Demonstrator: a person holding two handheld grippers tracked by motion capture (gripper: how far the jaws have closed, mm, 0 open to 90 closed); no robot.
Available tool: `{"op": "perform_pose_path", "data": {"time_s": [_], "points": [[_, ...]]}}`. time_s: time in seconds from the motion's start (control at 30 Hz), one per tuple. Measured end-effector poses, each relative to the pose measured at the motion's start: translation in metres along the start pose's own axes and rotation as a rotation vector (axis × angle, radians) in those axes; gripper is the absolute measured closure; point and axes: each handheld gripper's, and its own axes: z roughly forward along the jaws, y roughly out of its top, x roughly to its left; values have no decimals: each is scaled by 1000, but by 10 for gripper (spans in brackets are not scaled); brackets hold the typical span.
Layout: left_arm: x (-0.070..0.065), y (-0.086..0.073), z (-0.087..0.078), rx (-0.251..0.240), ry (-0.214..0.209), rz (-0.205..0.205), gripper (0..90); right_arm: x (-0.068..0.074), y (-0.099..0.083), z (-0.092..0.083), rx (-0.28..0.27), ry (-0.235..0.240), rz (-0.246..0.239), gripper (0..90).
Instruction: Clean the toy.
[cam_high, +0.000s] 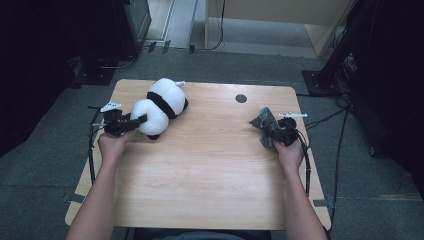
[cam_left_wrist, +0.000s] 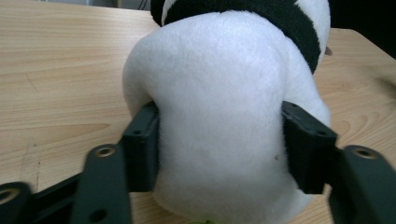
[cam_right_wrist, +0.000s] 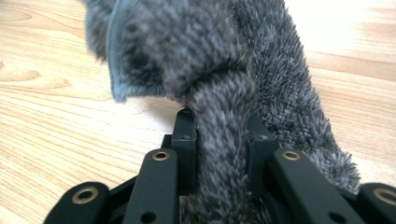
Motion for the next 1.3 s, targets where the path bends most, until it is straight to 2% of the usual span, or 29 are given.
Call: {"op": "perform_pose_path", "data": {"time_s": [0.1,0.33,0.4,0.47,0.63,0.7,0.9,1.1,1.3], "points": [[1,1,-1,5,-7,-10,286,-2,0,-1,-4,3,12,671],[-5,7,-8,-15,16,35,181,-5,-1,-2,1,11,36,558],[-6,11,-12,-20,-7,36,150,-4,0,-4,6,9,41,529],[-8,14,-16,-19,-2,49,133,-4,1,-6,-1,5,33,498],[-18,16,-21,-10,-18,92,132,-1,6,-16,-17,21,40,455],[-22,17,-21,-10,-27,96,133,1,7,-20,-29,28,40,445],[-38,20,-21,9,-26,126,133,11,9,-30,-32,14,-7,397],[-49,20,-22,25,-50,144,137,21,9,-42,-62,38,-2,396],[-60,21,-23,24,-79,160,142,34,9,-54,-90,48,-33,397]]}}
